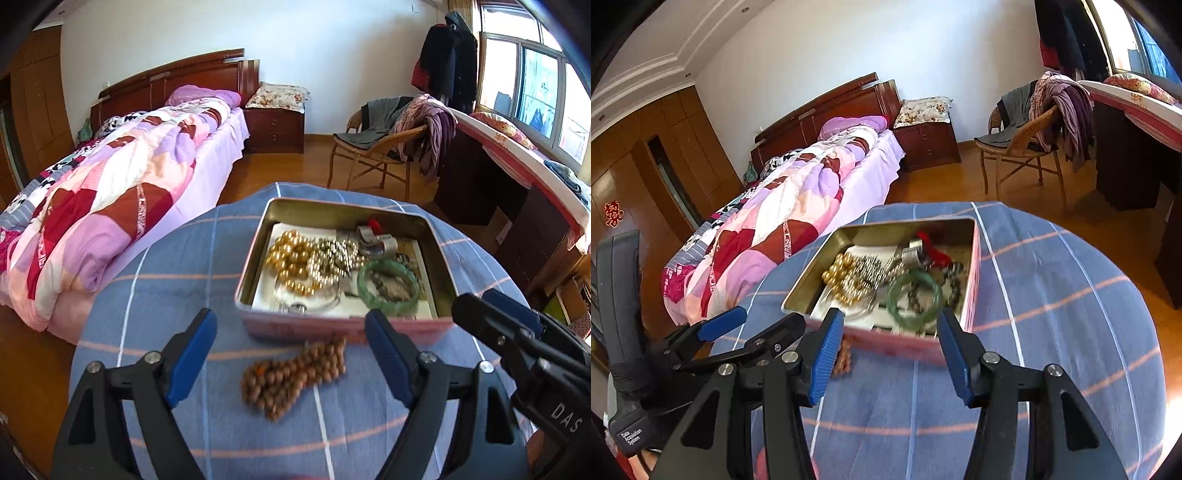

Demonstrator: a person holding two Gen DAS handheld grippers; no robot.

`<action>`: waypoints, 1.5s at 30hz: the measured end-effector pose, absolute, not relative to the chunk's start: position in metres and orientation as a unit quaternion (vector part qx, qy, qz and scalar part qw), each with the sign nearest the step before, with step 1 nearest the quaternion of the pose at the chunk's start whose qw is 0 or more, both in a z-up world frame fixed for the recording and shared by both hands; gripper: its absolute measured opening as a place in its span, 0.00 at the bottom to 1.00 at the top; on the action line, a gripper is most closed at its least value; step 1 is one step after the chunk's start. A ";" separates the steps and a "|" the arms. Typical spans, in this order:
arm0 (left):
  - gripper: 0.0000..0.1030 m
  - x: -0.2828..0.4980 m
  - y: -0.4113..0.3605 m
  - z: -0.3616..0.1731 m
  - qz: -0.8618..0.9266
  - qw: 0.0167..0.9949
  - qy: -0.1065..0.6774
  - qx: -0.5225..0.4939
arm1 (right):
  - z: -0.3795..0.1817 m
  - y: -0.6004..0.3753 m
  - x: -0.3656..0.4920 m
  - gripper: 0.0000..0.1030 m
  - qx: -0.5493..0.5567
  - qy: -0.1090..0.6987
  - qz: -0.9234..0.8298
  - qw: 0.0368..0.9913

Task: Organize jewelry
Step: 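Withdraw both open tools from the tin toward the pink bangle, then grasp the pink bangle with the right tool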

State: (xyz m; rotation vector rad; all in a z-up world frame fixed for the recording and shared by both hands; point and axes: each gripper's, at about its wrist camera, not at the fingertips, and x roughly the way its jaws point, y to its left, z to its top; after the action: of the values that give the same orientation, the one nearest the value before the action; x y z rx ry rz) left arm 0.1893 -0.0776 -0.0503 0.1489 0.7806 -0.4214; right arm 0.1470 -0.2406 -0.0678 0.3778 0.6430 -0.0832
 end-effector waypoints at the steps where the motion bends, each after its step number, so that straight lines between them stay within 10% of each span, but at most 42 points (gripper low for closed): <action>1: 0.84 0.184 -0.074 -0.050 -0.203 0.902 0.376 0.070 | -0.068 -0.239 0.142 0.52 0.186 0.315 -0.040 0.930; 45: 0.89 0.074 0.045 -0.095 -0.140 0.917 0.366 0.079 | -0.109 -0.153 0.057 0.52 0.116 0.378 0.027 0.918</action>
State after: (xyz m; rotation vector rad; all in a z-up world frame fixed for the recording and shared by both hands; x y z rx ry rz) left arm 0.0738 0.0453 -0.0953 0.1620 0.7528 -0.2881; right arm 0.0572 -0.1530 -0.1088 0.2389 0.7783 0.0552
